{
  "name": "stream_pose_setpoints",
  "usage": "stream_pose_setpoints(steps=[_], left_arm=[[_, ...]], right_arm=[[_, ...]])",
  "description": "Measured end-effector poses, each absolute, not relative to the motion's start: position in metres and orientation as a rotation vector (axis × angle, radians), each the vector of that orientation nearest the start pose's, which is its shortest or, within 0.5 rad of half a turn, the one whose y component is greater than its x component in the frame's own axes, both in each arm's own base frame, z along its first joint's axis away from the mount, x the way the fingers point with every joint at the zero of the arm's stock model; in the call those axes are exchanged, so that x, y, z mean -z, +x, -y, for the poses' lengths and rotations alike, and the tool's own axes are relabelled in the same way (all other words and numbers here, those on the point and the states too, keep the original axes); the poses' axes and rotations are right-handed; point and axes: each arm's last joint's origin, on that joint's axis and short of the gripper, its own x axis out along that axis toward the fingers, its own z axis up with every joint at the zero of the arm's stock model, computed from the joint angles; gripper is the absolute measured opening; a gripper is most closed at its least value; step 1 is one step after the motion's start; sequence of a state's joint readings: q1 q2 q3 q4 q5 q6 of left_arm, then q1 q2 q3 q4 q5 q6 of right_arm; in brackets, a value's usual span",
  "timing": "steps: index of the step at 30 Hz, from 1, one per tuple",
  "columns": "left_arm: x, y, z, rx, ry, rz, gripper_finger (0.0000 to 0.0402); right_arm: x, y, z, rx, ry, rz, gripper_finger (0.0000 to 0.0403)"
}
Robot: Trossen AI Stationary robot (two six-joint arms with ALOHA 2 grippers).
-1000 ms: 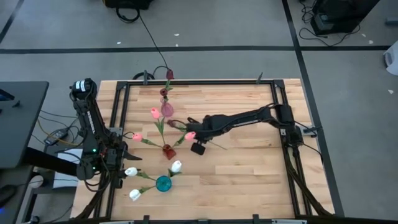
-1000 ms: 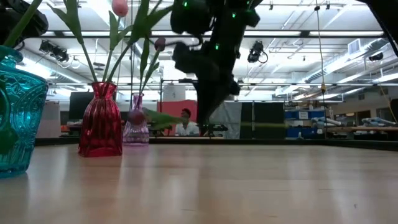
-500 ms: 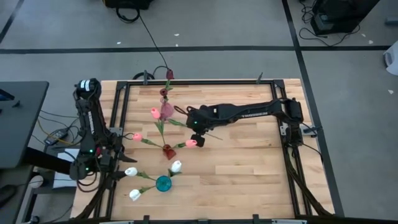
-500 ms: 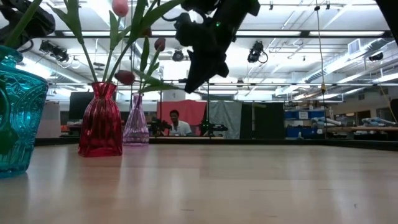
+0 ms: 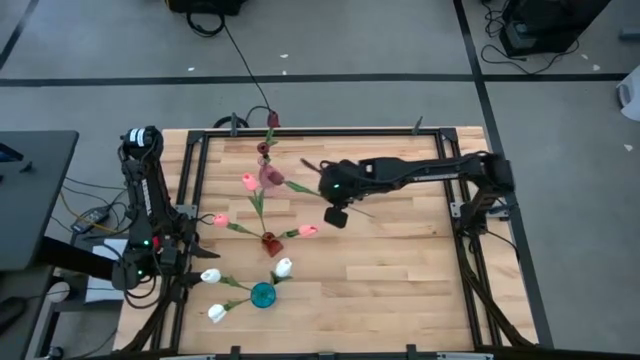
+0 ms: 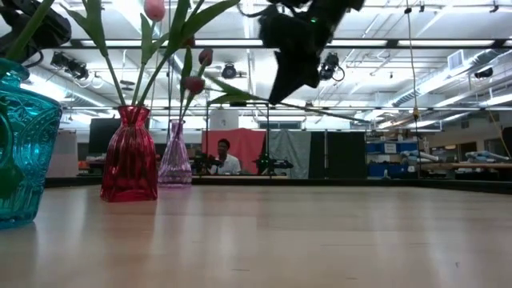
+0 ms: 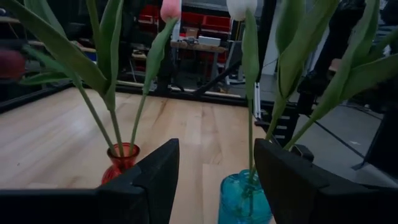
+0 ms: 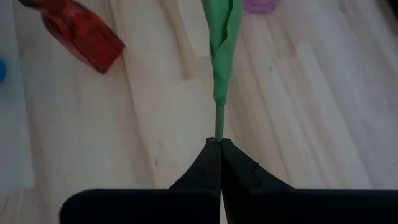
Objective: Sort flowers into vase by color
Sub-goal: Put the red flower into the pink vase
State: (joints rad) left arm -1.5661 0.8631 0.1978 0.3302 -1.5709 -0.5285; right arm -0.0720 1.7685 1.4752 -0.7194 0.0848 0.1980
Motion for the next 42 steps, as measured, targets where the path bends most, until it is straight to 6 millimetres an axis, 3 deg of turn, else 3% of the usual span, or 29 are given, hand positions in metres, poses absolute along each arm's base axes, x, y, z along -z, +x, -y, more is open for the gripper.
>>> stream_pose_setpoints(steps=[10, 17, 21, 25, 33, 38, 42], left_arm=[[-0.176, 0.033, 0.141, -0.031, -0.169, 0.003, 0.0214], [-0.177, 0.039, 0.139, -0.071, -0.146, 0.006, 0.0214], [-0.177, 0.041, 0.139, -0.084, -0.146, 0.007, 0.0214], [-0.177, 0.043, 0.138, -0.1, -0.125, 0.007, 0.0214], [-0.177, 0.05, 0.136, -0.155, -0.097, 0.008, 0.0214], [-0.177, 0.051, 0.136, -0.158, -0.119, 0.01, 0.0214], [-0.177, 0.051, 0.136, -0.157, -0.116, 0.009, 0.0214]], right_arm=[[-0.262, 0.322, 0.047, 0.14, 0.204, -0.6, 0.0006], [-0.27, 0.318, 0.067, 0.043, 0.189, -0.279, 0.0006], [-0.28, 0.329, 0.081, 0.041, 0.136, -0.103, 0.0006], [-0.291, 0.351, 0.095, 0.017, 0.087, 0.066, 0.0006], [-0.286, 0.413, 0.11, -0.005, 0.012, 0.11, 0.0006], [-0.271, 0.425, 0.127, 0.022, 0.022, 0.128, 0.0005], [-0.266, 0.429, 0.133, 0.035, 0.017, 0.255, 0.0005]])
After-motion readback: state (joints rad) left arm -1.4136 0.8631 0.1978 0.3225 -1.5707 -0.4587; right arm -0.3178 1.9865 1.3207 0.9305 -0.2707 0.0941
